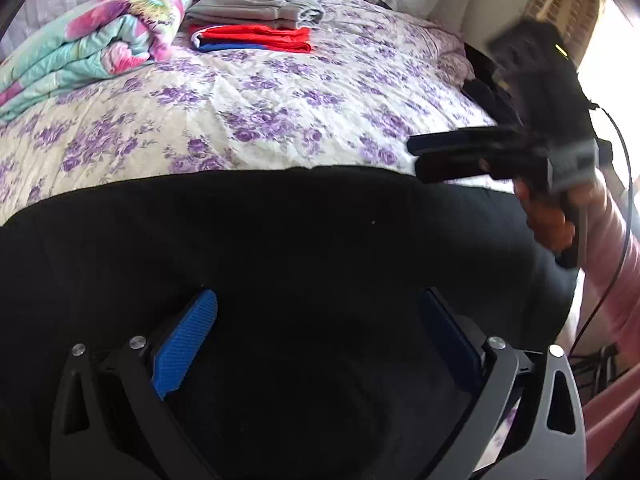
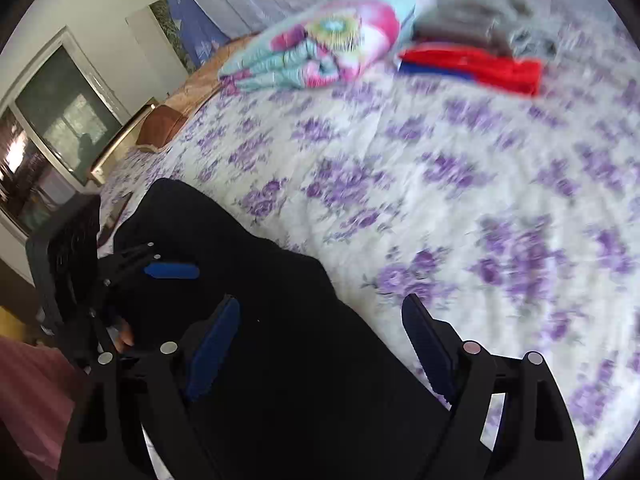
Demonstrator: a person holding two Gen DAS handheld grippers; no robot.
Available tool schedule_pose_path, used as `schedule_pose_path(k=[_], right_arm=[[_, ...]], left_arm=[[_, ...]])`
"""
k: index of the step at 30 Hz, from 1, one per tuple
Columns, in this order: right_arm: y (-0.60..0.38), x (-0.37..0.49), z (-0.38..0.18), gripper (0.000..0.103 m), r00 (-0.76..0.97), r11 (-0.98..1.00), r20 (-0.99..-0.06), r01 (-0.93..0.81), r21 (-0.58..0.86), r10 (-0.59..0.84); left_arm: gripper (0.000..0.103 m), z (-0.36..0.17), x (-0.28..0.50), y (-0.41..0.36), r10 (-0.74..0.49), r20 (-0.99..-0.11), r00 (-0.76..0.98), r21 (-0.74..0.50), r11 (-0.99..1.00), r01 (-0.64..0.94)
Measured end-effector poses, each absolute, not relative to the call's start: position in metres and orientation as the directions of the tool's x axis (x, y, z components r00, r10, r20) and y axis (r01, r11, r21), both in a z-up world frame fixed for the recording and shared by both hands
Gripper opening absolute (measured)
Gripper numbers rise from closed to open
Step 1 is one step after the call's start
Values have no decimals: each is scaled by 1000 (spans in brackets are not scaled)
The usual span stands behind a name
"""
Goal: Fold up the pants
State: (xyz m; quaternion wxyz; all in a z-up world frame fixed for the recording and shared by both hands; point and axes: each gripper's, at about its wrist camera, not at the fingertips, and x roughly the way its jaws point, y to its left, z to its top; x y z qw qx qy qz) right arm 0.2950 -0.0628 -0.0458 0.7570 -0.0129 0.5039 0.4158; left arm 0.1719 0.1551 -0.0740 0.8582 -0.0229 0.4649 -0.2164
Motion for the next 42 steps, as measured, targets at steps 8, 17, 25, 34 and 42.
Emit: schedule_pose_path(k=[8, 17, 25, 34, 42], right_arm=[[-43, 270, -32, 82, -154, 412, -736, -745, 525, 659], [-25, 283, -65, 83, -268, 418, -790, -731, 540, 552], [-1, 291, -75, 81, -418, 223, -586, -649, 727, 695], [-74, 365, -81, 42, -13, 509, -617, -552, 661, 787], [-97, 261, -23, 56, 259, 630, -608, -557, 541, 750]], left_arm=[[99, -75, 176, 165, -473, -748, 466, -333, 875, 352], [99, -75, 175, 161, -466, -750, 469, -320, 876, 360], [99, -76, 176, 163, -465, -751, 469, -317, 877, 362], [99, -76, 178, 162, -445, -761, 471, -287, 883, 370], [99, -77, 176, 157, -397, -777, 488, -225, 900, 375]])
